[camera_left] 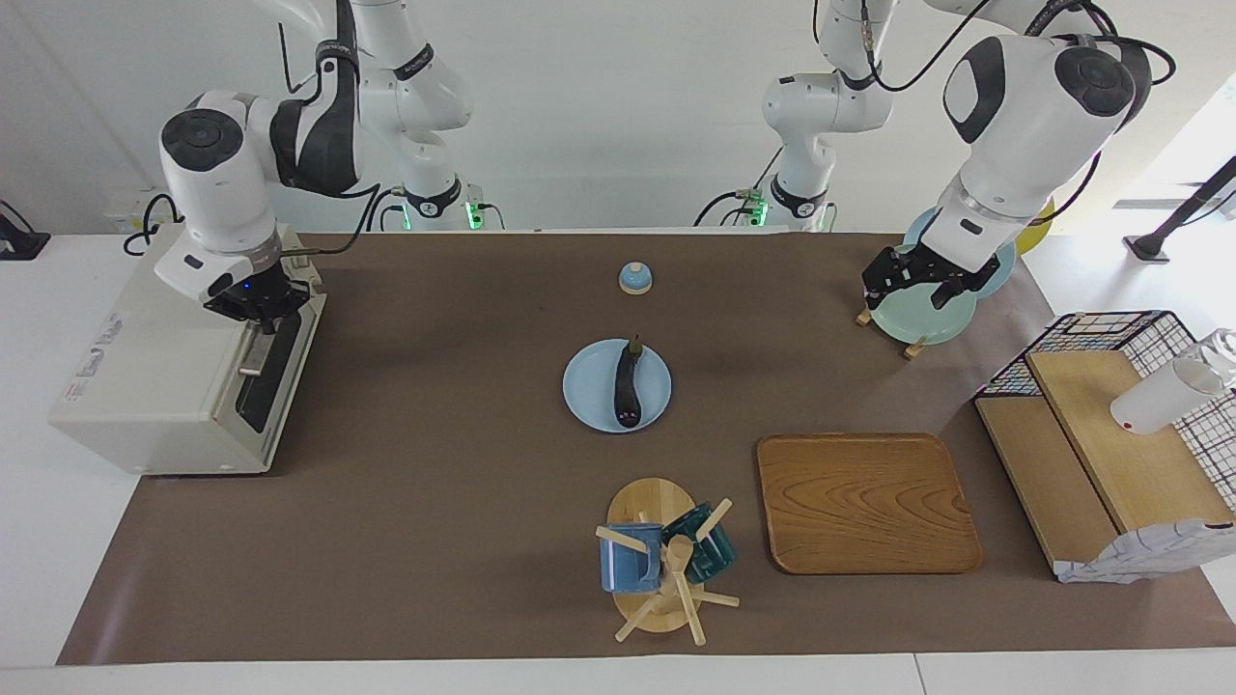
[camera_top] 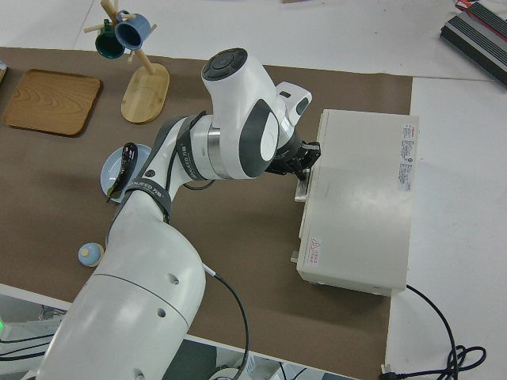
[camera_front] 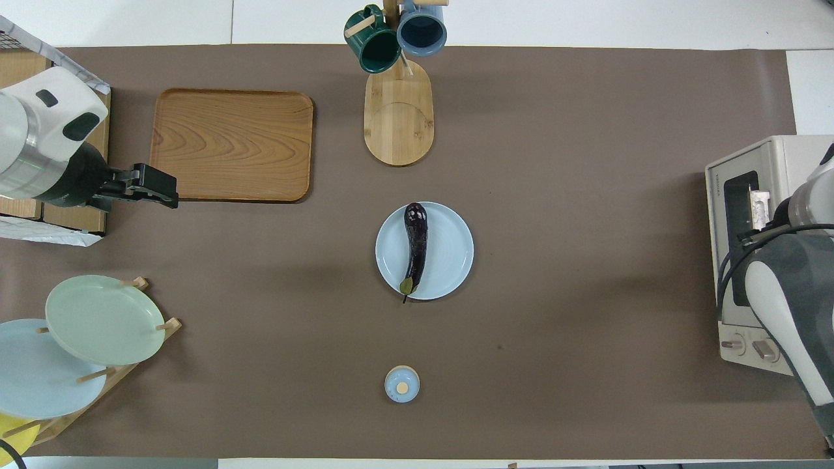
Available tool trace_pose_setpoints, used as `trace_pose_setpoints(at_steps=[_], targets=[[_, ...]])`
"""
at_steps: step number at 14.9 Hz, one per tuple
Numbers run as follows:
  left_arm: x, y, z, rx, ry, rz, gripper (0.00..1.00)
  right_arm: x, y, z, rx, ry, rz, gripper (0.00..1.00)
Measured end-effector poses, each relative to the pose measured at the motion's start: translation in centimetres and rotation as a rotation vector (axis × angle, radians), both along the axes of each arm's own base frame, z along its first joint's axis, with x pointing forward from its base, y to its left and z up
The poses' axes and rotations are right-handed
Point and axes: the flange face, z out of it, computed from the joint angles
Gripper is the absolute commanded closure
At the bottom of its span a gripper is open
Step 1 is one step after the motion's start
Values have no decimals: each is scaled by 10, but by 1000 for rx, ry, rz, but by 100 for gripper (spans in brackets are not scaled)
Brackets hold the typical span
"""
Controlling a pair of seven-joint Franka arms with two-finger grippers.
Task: Put eggplant into oven
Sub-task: 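Pull the toaster oven door open with the right gripper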
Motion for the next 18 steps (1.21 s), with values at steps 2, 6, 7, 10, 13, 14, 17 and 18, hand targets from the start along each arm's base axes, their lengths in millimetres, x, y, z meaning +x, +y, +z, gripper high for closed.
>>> trace_pose_setpoints(at_steps=[2, 6, 7, 10, 13, 14, 17, 18], targets=[[-3, 0, 14, 11, -1, -5, 0, 0, 22, -6, 14, -10, 18, 100], [-8, 1, 20, 20, 13, -8, 0, 7, 65, -41, 85, -20, 30, 100], [-9, 1, 18, 22, 20, -8, 0, 9, 71, -51, 102, -24, 34, 100], [-15, 1, 11, 26, 42, -8, 0, 10, 87, -83, 130, -36, 55, 100], [-23, 1, 6, 30, 57, -10, 0, 7, 95, -108, 146, -58, 57, 100], [-24, 1, 7, 30, 54, -10, 0, 6, 96, -116, 151, -70, 58, 100], [-31, 3, 21, 28, 30, -8, 0, 3, 100, -140, 161, -91, 40, 100], [-33, 3, 26, 28, 22, -8, 0, 3, 100, -146, 162, -88, 37, 100]])
